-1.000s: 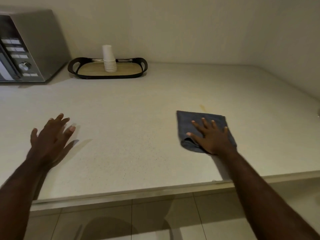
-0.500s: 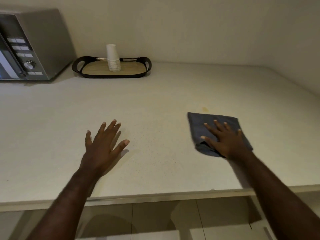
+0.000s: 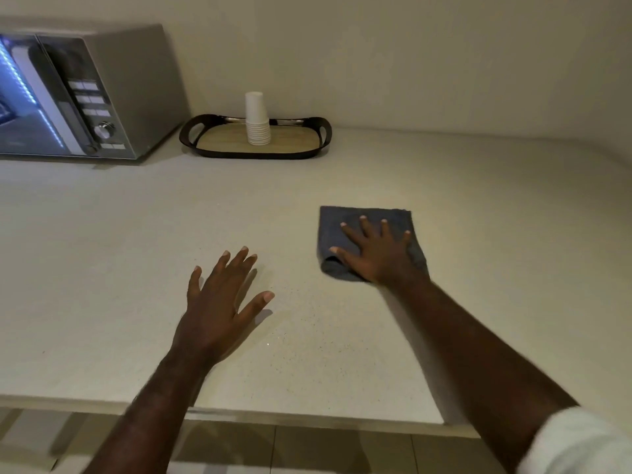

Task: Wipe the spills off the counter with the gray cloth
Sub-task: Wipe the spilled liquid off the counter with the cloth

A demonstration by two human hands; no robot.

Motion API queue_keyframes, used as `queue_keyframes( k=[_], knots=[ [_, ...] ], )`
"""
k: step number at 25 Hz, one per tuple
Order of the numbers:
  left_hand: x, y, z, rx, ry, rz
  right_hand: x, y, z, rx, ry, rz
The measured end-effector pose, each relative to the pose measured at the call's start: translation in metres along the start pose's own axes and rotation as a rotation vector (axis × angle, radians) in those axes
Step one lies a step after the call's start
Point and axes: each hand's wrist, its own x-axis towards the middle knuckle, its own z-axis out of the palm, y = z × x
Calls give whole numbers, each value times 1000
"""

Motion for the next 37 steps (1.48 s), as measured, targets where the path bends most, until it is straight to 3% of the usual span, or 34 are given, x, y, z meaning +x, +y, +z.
queue_keyframes(
  k=[7,14,19,26,32,37],
  knots=[
    [0,0,-1,-21,7,-9,-53,49,8,-45,38,-124],
    [-1,-2,0,-45,26,-3,-3,122,-19,-50,-12,174],
    [0,-4,1,-49,33,-7,68,63,-19,-19,-30,204],
    [1,-5,2,-64,26,-10,103,-84,7,-2,-57,-18],
    [3,-6,2,-106,6,-9,46,-116,25,-10,-9,-184],
    [10,-10,4,-175,43,-77,-34,-108,24,22,23,-154]
  ],
)
